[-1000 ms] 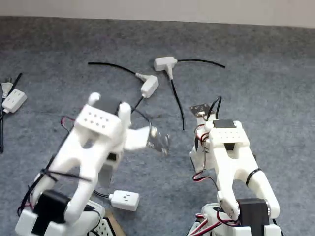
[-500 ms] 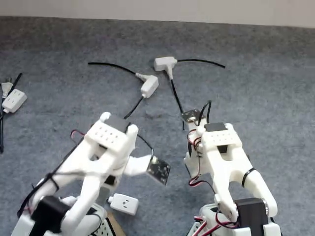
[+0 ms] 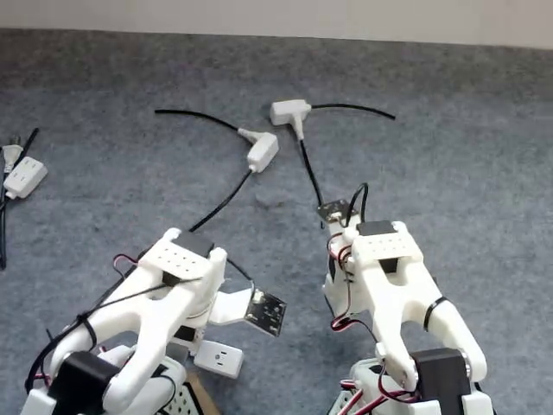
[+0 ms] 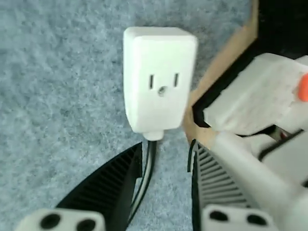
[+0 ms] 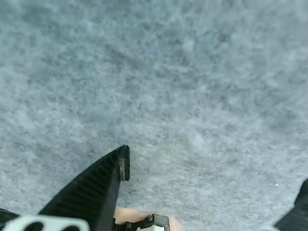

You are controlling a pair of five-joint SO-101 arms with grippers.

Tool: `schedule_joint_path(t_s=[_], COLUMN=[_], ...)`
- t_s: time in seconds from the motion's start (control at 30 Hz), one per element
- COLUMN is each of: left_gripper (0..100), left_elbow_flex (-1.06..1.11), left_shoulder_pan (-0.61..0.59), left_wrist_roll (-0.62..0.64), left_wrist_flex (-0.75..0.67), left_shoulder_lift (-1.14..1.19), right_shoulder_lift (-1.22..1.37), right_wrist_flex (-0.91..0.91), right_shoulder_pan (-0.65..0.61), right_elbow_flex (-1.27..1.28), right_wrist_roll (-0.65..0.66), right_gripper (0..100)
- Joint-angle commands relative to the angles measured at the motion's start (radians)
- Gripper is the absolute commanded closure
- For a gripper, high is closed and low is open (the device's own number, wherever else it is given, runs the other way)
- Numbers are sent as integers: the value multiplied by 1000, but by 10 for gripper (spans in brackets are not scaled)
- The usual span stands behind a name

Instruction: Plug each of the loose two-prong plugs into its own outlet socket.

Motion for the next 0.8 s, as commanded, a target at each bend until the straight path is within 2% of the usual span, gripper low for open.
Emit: schedule_joint_path(t_s=[0.0, 0.13, 0.27, 0.33, 0.43, 0.47, 0.5, 0.77], left_gripper=[810, 810, 811, 812, 899, 953, 963, 993], left_elbow_flex=[62, 79, 85, 99, 59, 30, -1, -268], left_shoulder_pan=[-41, -68, -73, -68, -76, -82, -88, -90], left_wrist_roll=[-121, -110, 35, 38, 48, 68, 91, 232], left_wrist_flex=[-80, -97, -144, -186, -199, -198, -192, -71], left_shoulder_lift=[33, 36, 35, 35, 35, 35, 35, 35], right_shoulder_lift=[-15, -15, -15, -15, -15, -15, -15, -15], right_wrist_flex=[4, 4, 4, 4, 4, 4, 4, 4], right_shoulder_pan=[-10, -8, -8, -8, -8, -8, -8, -8], right_elbow_flex=[-4, -4, -7, -8, -4, -2, -2, -10], right_wrist_roll=[8, 6, 6, 5, 6, 6, 6, 8], right_gripper=[505, 505, 505, 505, 505, 505, 505, 505])
